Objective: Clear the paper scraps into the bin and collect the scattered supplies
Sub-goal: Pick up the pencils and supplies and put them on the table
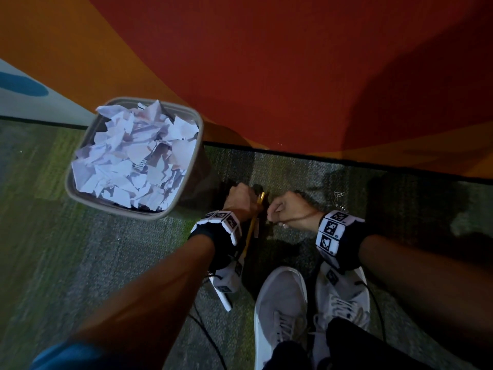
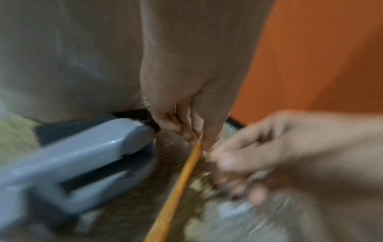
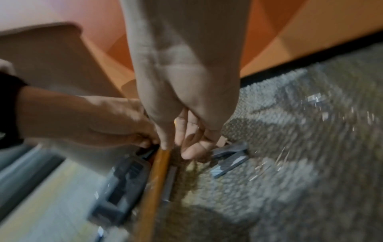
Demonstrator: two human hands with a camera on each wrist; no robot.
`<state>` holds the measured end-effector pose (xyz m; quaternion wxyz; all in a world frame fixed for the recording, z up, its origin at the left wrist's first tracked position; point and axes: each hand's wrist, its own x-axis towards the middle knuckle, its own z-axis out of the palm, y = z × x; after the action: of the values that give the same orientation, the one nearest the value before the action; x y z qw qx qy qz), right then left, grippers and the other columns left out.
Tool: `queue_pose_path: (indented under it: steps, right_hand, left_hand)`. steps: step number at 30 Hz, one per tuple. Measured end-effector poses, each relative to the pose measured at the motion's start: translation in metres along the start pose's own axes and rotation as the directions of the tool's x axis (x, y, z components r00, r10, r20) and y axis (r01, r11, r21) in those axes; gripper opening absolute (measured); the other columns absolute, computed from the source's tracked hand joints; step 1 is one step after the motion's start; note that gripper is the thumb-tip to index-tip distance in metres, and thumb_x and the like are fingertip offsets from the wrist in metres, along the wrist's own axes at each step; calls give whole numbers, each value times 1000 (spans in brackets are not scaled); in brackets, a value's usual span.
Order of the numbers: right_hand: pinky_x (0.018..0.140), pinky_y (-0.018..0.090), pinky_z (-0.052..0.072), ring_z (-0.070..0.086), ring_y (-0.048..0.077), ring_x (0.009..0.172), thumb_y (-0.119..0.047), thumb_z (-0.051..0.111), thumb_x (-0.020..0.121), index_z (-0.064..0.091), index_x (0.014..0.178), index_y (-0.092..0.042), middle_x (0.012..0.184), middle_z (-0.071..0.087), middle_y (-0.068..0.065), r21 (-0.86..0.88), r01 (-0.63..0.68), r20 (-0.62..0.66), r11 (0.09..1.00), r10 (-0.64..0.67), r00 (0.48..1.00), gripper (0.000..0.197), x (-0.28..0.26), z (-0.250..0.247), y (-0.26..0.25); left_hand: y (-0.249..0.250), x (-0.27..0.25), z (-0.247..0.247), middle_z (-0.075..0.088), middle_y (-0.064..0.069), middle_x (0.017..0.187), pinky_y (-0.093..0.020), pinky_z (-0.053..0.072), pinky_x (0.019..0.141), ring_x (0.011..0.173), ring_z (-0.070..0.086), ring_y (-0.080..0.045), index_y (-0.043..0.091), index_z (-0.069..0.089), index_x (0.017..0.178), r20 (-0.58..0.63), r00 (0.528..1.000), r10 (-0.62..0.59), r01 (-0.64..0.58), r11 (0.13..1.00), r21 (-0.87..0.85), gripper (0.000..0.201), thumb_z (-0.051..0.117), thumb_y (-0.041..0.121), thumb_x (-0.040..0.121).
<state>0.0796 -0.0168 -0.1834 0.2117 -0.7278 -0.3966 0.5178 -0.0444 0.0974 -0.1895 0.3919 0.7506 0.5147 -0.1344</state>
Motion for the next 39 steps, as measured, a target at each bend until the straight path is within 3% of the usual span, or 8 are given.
queue_pose_path:
  steps: [4, 10, 19, 23, 26, 31, 35, 39]
  right_hand:
    - [47, 28, 45, 55, 19, 53, -7, 74, 86, 63, 89, 0, 65, 60, 12, 294, -125, -14, 948, 135, 991, 13, 1, 6, -3]
    - [50, 27, 49, 59, 19, 50, -7, 80, 80, 67, 78, 0, 70, 65, 22, 465, -43, -139, 884, 121, 983, 15, -10, -18, -3]
    - [40, 21, 48, 61, 12, 41, -3, 72, 87, 58, 85, -2, 69, 65, 16, 443, 6, -305, 897, 144, 941, 14, -80, -100, -53]
    - [49, 28, 55, 61, 14, 44, 3, 66, 90, 57, 91, -2, 70, 64, 18, 352, 152, -418, 924, 10, 908, 10, -153, -151, -87]
    - [59, 35, 58, 63, 19, 51, 3, 64, 91, 59, 99, 0, 66, 67, 12, 240, 204, -503, 949, -58, 862, 9, -220, -187, -116]
    - [67, 40, 61, 69, 29, 65, -9, 64, 95, 62, 94, -2, 75, 71, 16, 92, 237, -636, 967, -126, 761, 7, -329, -232, -160]
    - [65, 36, 59, 69, 24, 67, -22, 64, 96, 65, 88, -4, 74, 69, 14, -102, 208, -753, 973, -212, 623, 20, -420, -257, -187]
    - [64, 51, 53, 61, 39, 69, -31, 64, 96, 62, 79, 0, 75, 61, 24, -247, 121, -852, 962, -275, 446, 35, -497, -280, -201]
  left_hand:
    - [12, 9, -3, 71, -6, 81, -21, 44, 67, 73, 61, -11, 13, 76, 79, 33, 999, 6, 1, 979, -205, 20, 88, 25, 70]
    - [34, 5, -18, 69, -2, 66, -25, 50, 56, 61, 63, -14, 19, 69, 57, 23, 996, 85, -68, 906, -417, 25, 89, 17, 72]
    - [120, -54, -97, 62, -4, 55, -19, 48, 50, 45, 56, -8, 2, 67, 77, -83, 952, 295, -304, 882, -361, 21, 78, 17, 85]
    - [171, -104, -134, 62, -15, 65, -24, 46, 45, 45, 57, -21, 9, 55, 72, -73, 904, 422, -411, 808, -421, 25, 70, 10, 91]
    - [214, -156, -156, 64, -18, 67, -27, 47, 44, 48, 60, -25, 9, 54, 74, -113, 829, 548, -540, 729, -420, 23, 67, 8, 93]
    - [282, -250, -184, 69, -20, 79, -43, 62, 71, 71, 73, -27, -3, 64, 83, -161, 676, 719, -728, 616, -301, 9, 69, 0, 90]
    - [343, -327, -196, 73, -15, 78, -34, 62, 71, 70, 74, -19, -1, 70, 88, -236, 536, 811, -843, 496, -209, 8, 72, 6, 89]
    - [403, -390, -198, 74, -10, 73, -27, 60, 62, 64, 72, -17, 2, 73, 85, -267, 392, 880, -919, 361, -158, 12, 74, 13, 89]
